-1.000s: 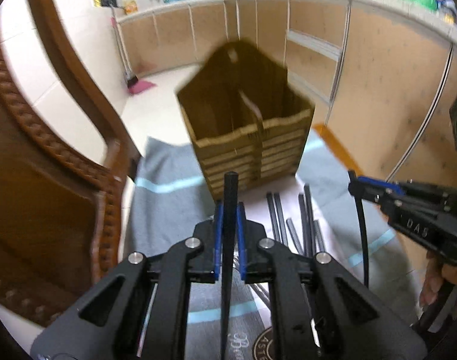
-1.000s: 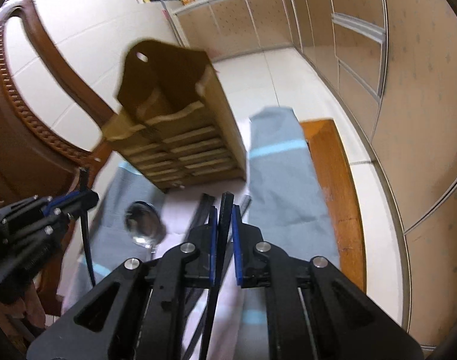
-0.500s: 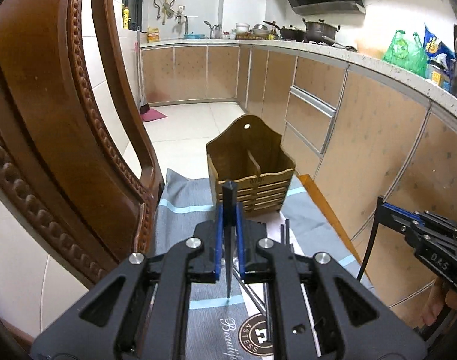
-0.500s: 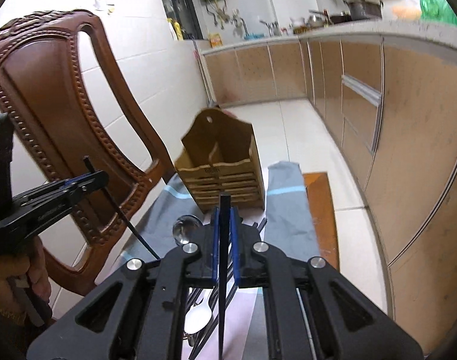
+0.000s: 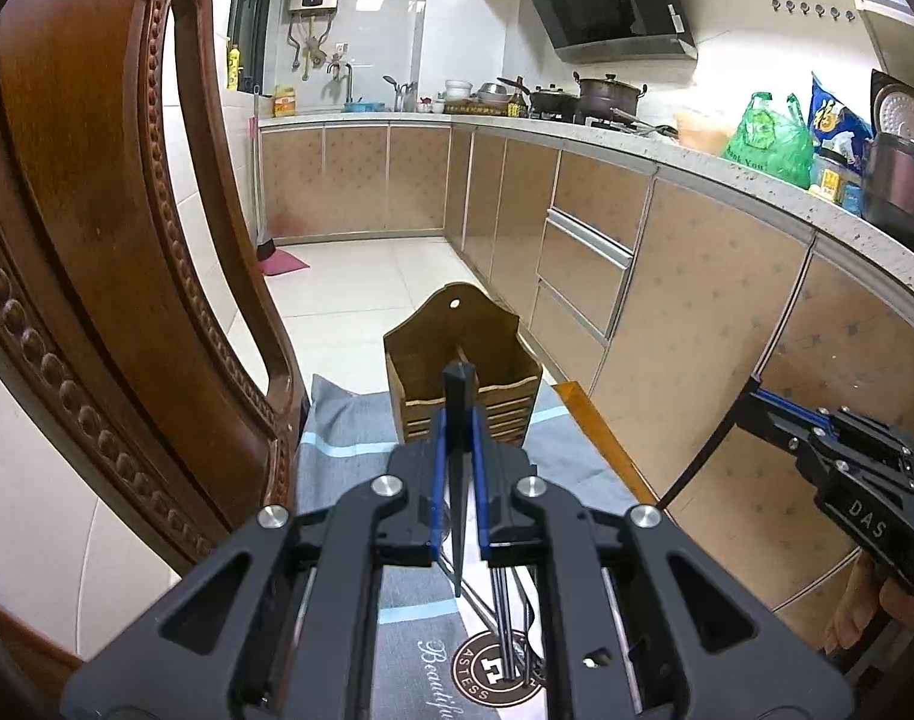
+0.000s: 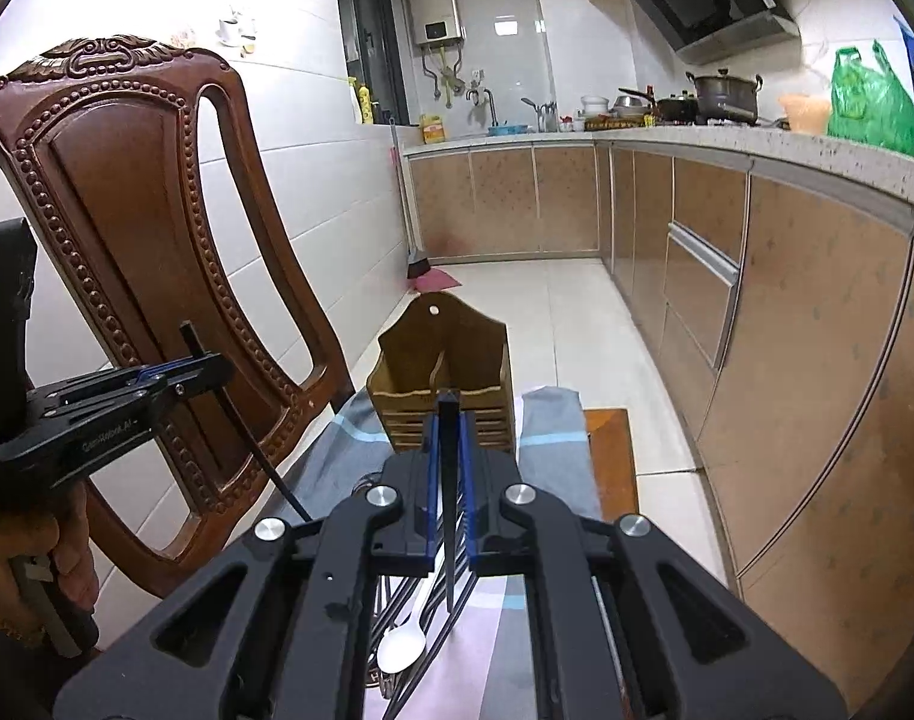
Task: Organize utensils
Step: 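Lift the held chopsticks with both tools and carry them over the wooden holder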
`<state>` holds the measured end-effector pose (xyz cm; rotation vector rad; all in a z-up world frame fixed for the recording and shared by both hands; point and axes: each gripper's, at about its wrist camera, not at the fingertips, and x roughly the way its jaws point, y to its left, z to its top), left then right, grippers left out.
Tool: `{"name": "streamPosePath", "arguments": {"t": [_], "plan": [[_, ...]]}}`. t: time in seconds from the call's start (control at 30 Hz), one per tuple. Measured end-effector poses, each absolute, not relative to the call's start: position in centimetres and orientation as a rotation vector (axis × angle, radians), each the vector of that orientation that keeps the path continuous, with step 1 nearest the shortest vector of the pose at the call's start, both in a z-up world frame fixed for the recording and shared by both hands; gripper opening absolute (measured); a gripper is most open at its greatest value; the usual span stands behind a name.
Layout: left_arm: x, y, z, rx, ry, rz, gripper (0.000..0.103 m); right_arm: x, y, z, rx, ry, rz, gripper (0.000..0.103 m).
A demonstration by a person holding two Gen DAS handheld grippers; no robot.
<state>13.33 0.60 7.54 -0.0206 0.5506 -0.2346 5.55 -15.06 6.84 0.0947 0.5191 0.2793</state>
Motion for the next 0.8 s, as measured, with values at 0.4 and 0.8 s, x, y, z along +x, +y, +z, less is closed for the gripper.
{"name": "streamPosePath", "arguments": {"t": [0.4, 0.8], "plan": [[13.4, 1.8, 8.1, -0.047, 0.555, -0.232, 0.008, 5.1, -14.3, 8.3, 0.044, 0.525, 0.244, 0.007], [13.6, 2.4, 8.1, -0.067, 0.562, -0.225, 0.008, 5.7, -13.5, 9.1, 0.025, 0.526, 0.241, 0.007]]}}
